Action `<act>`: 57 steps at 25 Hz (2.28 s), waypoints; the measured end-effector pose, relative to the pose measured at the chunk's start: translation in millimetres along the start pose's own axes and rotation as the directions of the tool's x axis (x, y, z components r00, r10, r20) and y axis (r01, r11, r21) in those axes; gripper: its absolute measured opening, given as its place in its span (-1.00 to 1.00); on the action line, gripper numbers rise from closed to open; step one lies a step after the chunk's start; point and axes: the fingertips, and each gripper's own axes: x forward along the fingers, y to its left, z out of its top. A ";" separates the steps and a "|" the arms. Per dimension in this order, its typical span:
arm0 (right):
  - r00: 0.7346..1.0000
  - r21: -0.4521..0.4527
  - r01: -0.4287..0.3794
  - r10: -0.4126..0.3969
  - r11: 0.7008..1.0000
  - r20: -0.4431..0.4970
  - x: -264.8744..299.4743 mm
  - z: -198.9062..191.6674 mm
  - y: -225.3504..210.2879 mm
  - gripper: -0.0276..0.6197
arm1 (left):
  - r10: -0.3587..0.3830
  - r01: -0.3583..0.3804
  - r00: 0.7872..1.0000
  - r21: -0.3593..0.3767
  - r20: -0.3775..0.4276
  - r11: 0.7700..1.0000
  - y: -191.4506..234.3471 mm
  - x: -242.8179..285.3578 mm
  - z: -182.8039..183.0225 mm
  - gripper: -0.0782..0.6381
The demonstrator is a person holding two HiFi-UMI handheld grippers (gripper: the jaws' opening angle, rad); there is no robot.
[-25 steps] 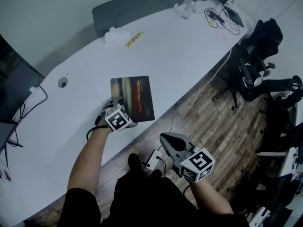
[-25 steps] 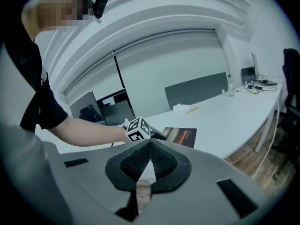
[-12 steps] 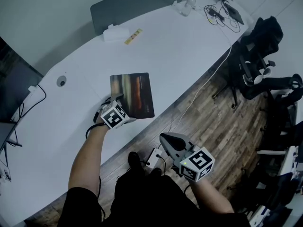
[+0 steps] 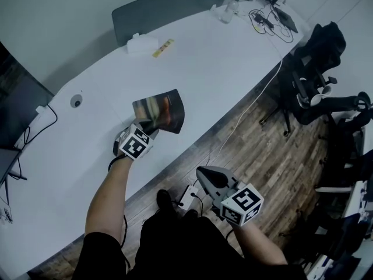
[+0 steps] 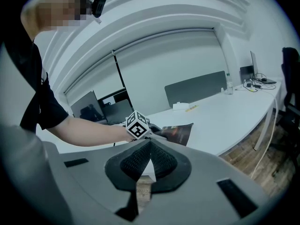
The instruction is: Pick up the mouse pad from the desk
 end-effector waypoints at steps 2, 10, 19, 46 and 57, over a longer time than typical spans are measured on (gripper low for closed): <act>1.000 -0.004 0.006 -0.006 1.000 0.009 -4.8 2.3 -0.6 -0.90 | 0.013 -0.013 1.000 -0.003 0.005 1.000 -1.5 -5.9 4.0 -0.43; 0.998 -0.027 0.013 -0.011 1.000 0.063 -25.7 14.1 12.2 -0.90 | 0.086 -0.087 0.995 0.019 0.045 0.996 -9.5 -46.0 20.2 -0.59; 0.991 -0.044 0.043 -0.037 0.998 0.131 -63.9 19.1 17.8 -0.90 | 0.148 -0.154 0.976 0.027 0.159 0.988 -54.5 -102.2 48.2 -0.62; 0.931 -0.083 0.111 -0.075 0.990 0.356 -205.2 61.9 -32.3 -0.90 | 0.210 -0.155 0.875 -0.159 0.435 0.975 -180.1 -237.9 165.1 -0.62; 0.877 -0.128 0.151 -0.073 0.980 0.475 -273.9 82.6 -20.8 -0.90 | 0.200 -0.137 0.822 -0.155 0.534 0.978 -237.1 -261.3 195.7 -0.62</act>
